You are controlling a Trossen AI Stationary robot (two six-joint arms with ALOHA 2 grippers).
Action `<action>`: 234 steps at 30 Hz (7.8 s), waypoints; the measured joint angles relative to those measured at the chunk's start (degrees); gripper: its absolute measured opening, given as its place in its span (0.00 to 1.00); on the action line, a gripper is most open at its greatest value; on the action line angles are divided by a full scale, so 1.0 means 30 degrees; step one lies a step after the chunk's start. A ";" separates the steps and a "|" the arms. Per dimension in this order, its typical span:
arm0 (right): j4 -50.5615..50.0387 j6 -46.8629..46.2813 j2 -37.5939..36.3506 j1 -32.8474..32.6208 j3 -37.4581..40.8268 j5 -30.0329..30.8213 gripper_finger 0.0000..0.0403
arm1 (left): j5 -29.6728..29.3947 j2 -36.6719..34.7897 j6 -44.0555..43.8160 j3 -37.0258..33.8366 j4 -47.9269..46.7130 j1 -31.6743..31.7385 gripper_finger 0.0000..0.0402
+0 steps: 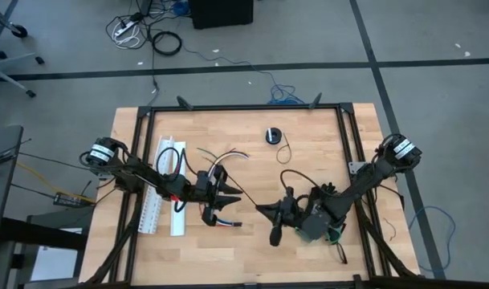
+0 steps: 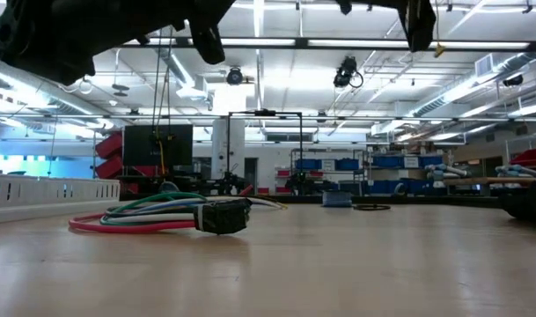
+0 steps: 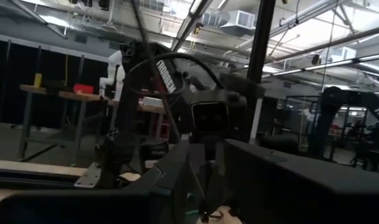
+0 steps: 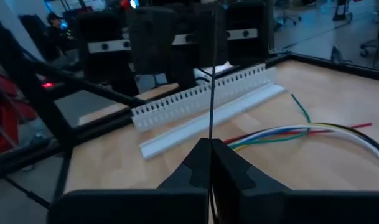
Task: Ziptie cables
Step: Wrap the cables together using a ziptie
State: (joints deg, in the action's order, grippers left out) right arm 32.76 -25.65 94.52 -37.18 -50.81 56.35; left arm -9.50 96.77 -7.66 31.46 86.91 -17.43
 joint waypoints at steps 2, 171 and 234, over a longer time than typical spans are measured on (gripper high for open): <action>0.0142 0.0084 0.0000 -0.0150 0.0016 0.0007 0.00 | 0.0107 0.0000 0.0009 0.0000 0.0109 -0.0001 0.23; 0.1154 0.2084 0.0000 0.0096 0.0016 -0.1019 0.00 | -0.4759 -0.6755 -0.0160 -0.2237 0.0183 0.0684 0.23; 0.0980 0.1880 0.0000 0.0843 0.0016 -0.1861 0.00 | -0.4611 -0.6776 0.2893 -0.2229 0.1021 0.0684 0.01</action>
State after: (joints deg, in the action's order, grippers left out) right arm 35.70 -20.01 94.52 -34.65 -50.76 50.77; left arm -23.33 76.44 1.02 24.77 89.97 -15.38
